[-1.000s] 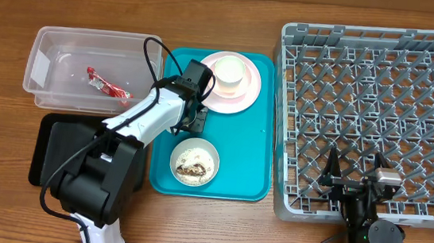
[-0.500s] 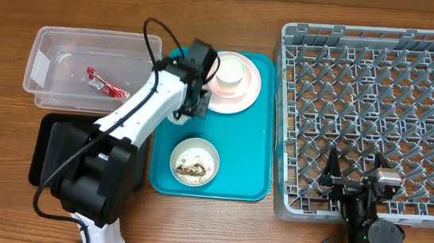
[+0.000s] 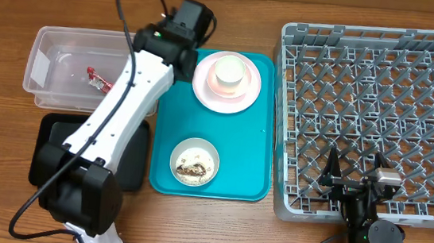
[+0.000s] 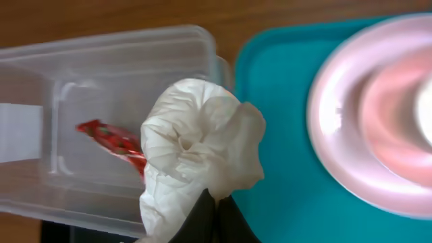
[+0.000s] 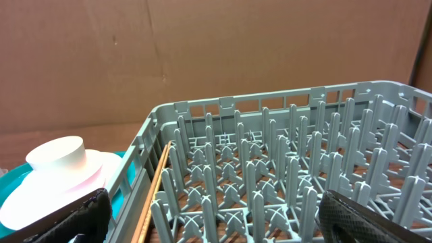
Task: Sort waste into correct bins and load items into the dishwasher
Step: 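Carry the tissue with the left gripper and release it into the clear bin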
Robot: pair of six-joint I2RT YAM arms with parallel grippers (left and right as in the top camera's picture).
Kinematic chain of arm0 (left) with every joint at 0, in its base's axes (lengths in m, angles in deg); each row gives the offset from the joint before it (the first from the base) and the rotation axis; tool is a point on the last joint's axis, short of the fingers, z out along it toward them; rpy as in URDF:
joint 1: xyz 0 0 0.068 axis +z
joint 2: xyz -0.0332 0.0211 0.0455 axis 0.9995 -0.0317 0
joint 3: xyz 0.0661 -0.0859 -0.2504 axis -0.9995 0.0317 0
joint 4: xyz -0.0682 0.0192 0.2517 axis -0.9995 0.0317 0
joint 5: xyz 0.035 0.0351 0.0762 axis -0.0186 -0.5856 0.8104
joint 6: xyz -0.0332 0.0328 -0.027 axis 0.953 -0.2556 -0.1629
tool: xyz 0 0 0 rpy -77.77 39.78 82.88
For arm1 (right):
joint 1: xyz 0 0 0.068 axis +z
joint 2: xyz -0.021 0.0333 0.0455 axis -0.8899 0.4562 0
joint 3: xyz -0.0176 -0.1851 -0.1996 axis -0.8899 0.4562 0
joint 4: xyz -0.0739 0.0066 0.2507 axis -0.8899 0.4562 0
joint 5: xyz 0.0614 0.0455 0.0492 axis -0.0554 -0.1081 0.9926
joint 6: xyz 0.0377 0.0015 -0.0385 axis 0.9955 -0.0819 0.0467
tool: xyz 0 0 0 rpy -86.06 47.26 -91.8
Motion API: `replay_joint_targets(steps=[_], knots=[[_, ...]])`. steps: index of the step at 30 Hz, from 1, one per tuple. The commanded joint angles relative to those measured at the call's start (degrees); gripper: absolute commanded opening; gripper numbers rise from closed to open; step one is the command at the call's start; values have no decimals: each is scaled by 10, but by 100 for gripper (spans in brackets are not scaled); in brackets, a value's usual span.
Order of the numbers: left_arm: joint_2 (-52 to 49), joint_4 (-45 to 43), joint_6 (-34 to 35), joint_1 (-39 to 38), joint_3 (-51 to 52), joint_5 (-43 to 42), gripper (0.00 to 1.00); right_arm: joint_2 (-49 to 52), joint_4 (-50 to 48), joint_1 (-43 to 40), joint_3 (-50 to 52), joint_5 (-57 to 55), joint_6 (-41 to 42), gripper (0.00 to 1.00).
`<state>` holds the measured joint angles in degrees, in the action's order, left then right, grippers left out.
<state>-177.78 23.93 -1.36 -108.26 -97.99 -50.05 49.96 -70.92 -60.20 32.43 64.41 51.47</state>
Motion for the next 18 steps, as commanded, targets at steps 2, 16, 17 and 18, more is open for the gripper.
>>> replay_joint_targets(steps=[2, 16, 17, 18], knots=[[14, -16, 46, 54, -16, 61, 4, -7, -2, -2, 6, -3, 3, 100], [-43, -81, 127, 172, 4, -93, 5, -7, -2, -2, 6, -3, 3, 100], [-50, -84, 127, 172, 4, -92, 10, -7, -2, -2, 6, -3, 3, 100], [-52, -85, 127, 172, 4, -93, 15, -7, -2, -2, 6, -3, 3, 100]])
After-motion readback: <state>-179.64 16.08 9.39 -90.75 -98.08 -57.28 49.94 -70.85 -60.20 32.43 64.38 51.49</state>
